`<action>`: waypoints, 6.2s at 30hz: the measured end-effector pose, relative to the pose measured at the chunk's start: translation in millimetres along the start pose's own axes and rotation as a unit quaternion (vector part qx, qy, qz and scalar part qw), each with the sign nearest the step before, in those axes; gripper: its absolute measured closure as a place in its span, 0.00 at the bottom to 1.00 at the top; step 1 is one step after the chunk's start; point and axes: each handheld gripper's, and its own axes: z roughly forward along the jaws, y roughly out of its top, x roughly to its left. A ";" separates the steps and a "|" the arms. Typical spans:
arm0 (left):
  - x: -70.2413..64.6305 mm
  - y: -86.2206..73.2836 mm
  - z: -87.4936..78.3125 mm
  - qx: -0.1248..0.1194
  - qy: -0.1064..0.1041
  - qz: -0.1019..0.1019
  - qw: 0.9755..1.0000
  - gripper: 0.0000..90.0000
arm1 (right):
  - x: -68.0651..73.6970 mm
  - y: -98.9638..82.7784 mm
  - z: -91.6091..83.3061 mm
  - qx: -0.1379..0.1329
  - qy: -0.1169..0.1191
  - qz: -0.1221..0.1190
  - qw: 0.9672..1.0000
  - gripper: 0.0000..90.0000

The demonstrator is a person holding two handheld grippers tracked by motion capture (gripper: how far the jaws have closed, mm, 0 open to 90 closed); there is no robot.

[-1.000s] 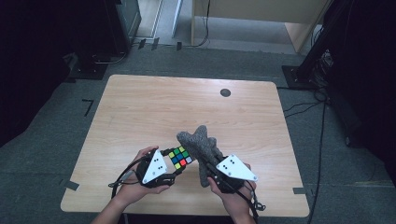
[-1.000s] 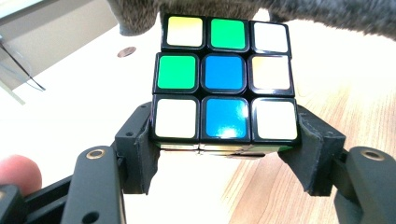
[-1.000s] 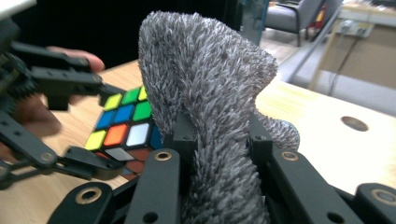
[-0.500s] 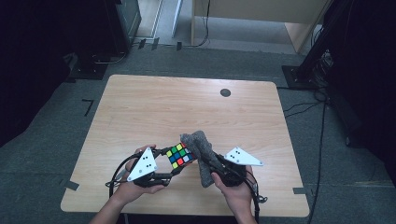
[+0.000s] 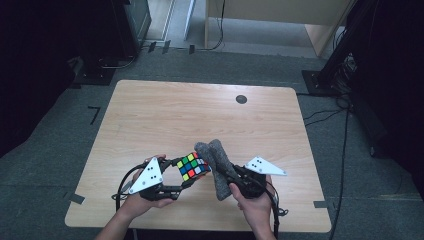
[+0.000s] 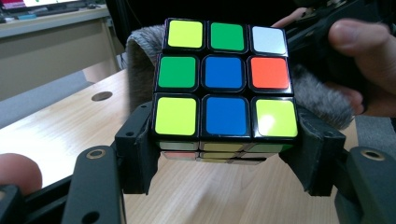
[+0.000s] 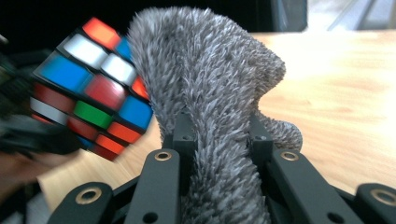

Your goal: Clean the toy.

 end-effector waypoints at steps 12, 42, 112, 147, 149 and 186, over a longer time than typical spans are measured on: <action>5.2 3.2 -6.7 -0.021 0.006 -0.023 0.999 0.38 | 3.5 -2.0 0.9 -0.018 0.030 0.007 0.999 0.81; 16.0 3.0 -10.8 -0.058 -0.008 -0.097 0.994 0.38 | 37.8 -30.3 35.5 0.016 0.101 -0.171 0.980 0.82; 24.0 -3.0 -12.6 -0.055 0.006 -0.117 0.992 0.38 | -16.0 -39.0 39.2 0.065 -0.083 -0.137 0.985 0.78; 15.0 -7.8 16.4 -0.013 -0.060 -0.224 0.973 0.38 | 41.0 -36.3 35.8 -0.073 -0.052 -0.310 0.946 0.33; 15.7 -8.4 16.1 -0.009 -0.062 -0.219 0.974 0.38 | 41.2 -36.0 35.2 -0.071 -0.049 -0.318 0.944 0.34; 0.9 -21.8 19.2 0.067 0.075 0.050 0.994 0.23 | 17.3 -8.3 25.1 0.036 -0.007 -0.110 0.993 0.38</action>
